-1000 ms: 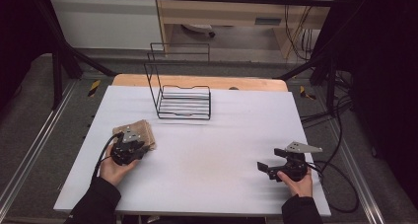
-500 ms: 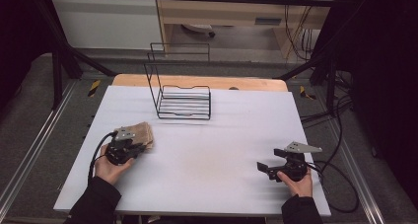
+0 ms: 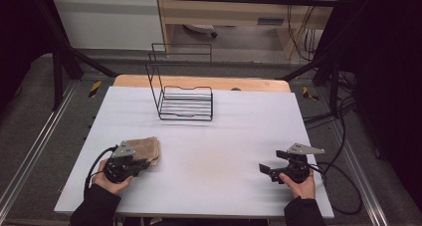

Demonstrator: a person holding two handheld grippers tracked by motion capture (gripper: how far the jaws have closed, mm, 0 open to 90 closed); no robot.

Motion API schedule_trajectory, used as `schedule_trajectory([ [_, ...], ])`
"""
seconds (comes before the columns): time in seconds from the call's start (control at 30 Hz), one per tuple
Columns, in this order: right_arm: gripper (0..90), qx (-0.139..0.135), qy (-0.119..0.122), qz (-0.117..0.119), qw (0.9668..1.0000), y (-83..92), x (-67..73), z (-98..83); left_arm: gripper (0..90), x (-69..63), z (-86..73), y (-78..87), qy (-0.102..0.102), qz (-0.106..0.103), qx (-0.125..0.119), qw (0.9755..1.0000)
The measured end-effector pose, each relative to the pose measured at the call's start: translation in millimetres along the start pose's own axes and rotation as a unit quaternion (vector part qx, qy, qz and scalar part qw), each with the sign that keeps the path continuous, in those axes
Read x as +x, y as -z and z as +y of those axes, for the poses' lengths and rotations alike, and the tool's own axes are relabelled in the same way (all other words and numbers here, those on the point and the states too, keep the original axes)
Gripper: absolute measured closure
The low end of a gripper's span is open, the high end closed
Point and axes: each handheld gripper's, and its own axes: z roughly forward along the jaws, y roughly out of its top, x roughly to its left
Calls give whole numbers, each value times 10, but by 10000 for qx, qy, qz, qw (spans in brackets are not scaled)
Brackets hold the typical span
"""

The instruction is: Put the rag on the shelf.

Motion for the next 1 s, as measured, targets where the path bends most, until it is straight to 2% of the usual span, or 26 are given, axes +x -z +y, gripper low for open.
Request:
schedule_trajectory([
  [0.17, 19, 29, 0, 11, 10000, -15, 6, -2, 782, 1, -30, 18, 26, -41, 4, 10000],
  [0.23, 19, 39, 6, -2, 10000, -22, 10, 1, 750, -6, -16, 46, -32, -33, -31, 10000],
  [0.37, 20, 84, 33, -4, 10000, -47, 34, 12, 613, 26, 24, 156, 60, 6, -295, 9995],
  [0.53, 20, 132, 85, 4, 9999, -98, 91, 37, 449, 166, 25, 269, 268, 148, -548, 9980],
  [0.67, 20, 152, 134, 8, 9998, -149, 146, 69, 336, 303, -10, 327, 455, 181, -572, 9972],
  [0.77, 22, 160, 80, 31, 9998, -200, 197, 104, 269, 386, -34, 345, 607, 213, -578, 9963],
  [1.0, 21, 246, 202, 67, 9995, -364, 339, 219, 160, 535, -87, 407, 759, 284, -686, 9943],
])
